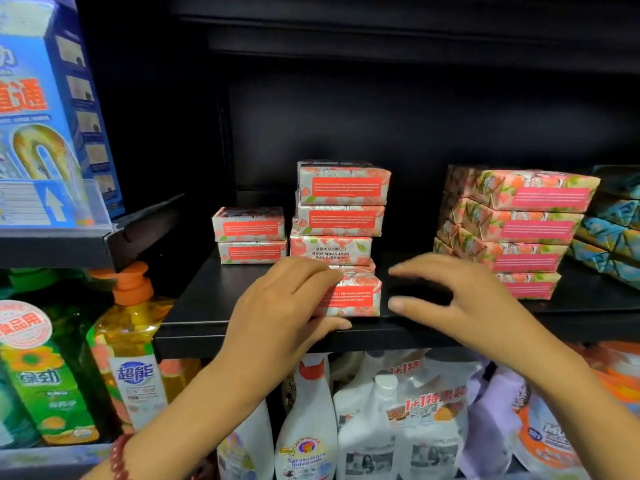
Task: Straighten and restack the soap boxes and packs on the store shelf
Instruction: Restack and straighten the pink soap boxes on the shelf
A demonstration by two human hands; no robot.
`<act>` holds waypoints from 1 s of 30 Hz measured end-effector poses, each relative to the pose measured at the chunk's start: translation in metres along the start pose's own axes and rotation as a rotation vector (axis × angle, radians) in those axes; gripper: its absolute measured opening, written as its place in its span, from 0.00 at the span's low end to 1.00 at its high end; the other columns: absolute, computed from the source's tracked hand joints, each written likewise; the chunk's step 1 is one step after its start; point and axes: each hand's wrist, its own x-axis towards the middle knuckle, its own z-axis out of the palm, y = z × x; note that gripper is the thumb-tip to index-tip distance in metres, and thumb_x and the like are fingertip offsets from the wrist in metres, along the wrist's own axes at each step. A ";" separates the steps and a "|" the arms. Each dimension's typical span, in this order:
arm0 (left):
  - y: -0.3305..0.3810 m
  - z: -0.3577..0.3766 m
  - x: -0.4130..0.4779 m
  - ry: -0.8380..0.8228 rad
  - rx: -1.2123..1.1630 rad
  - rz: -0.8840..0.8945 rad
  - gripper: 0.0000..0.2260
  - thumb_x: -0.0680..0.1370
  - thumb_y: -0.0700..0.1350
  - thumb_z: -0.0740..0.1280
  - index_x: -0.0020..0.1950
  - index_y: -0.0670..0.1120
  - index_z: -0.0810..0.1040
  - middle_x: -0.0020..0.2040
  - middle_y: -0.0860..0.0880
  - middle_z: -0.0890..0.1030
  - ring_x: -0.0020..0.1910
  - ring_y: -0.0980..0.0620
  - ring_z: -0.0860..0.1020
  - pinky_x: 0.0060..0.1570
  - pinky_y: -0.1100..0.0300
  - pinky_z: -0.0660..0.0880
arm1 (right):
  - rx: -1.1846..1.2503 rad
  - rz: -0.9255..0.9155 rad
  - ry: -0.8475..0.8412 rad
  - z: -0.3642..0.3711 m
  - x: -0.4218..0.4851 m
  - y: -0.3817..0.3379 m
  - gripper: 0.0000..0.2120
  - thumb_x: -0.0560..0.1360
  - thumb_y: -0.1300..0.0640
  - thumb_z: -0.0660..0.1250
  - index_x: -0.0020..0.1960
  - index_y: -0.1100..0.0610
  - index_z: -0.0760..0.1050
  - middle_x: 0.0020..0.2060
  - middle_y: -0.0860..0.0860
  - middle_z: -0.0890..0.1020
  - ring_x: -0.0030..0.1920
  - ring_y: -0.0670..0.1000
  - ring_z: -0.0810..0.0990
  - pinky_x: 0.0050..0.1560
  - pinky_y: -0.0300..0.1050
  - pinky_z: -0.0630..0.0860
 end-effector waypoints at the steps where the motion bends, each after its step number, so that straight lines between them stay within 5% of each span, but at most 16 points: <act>1: 0.001 0.001 0.001 -0.007 -0.021 -0.007 0.22 0.69 0.53 0.70 0.56 0.39 0.80 0.52 0.45 0.81 0.52 0.45 0.80 0.49 0.53 0.79 | -0.005 0.024 -0.071 0.002 -0.007 0.004 0.31 0.64 0.31 0.61 0.61 0.48 0.76 0.54 0.37 0.76 0.56 0.37 0.73 0.56 0.29 0.68; 3: 0.002 0.001 0.001 -0.023 -0.057 -0.014 0.22 0.70 0.54 0.69 0.57 0.41 0.80 0.53 0.46 0.81 0.53 0.46 0.79 0.50 0.54 0.78 | -0.047 0.042 -0.138 0.006 -0.017 0.010 0.34 0.61 0.31 0.61 0.62 0.47 0.74 0.55 0.36 0.73 0.58 0.36 0.71 0.59 0.28 0.65; 9: 0.002 0.001 -0.001 -0.074 -0.114 0.000 0.17 0.75 0.51 0.65 0.59 0.43 0.80 0.56 0.46 0.80 0.56 0.46 0.77 0.55 0.55 0.74 | -0.101 0.064 -0.075 0.017 -0.028 0.015 0.23 0.70 0.47 0.71 0.64 0.47 0.73 0.58 0.36 0.71 0.62 0.38 0.67 0.58 0.21 0.56; 16: 0.002 -0.003 0.003 -0.077 -0.250 -0.132 0.17 0.71 0.52 0.68 0.57 0.45 0.82 0.54 0.50 0.81 0.55 0.52 0.78 0.54 0.65 0.70 | -0.104 0.079 -0.057 0.020 -0.029 0.014 0.23 0.71 0.47 0.70 0.65 0.47 0.73 0.61 0.39 0.73 0.63 0.40 0.68 0.62 0.31 0.61; 22: 0.004 0.001 0.008 -0.066 -0.231 -0.173 0.16 0.70 0.46 0.75 0.56 0.46 0.82 0.54 0.51 0.82 0.56 0.50 0.79 0.56 0.55 0.75 | -0.107 0.073 -0.050 0.020 -0.029 0.014 0.23 0.71 0.47 0.70 0.64 0.47 0.73 0.61 0.39 0.74 0.62 0.41 0.69 0.60 0.32 0.62; 30: 0.000 0.010 0.019 -0.087 -0.185 -0.239 0.17 0.69 0.47 0.75 0.57 0.48 0.82 0.56 0.52 0.82 0.57 0.52 0.78 0.58 0.62 0.69 | -0.103 0.074 -0.042 0.020 -0.030 0.014 0.22 0.70 0.47 0.70 0.64 0.47 0.74 0.59 0.38 0.74 0.61 0.40 0.69 0.58 0.30 0.62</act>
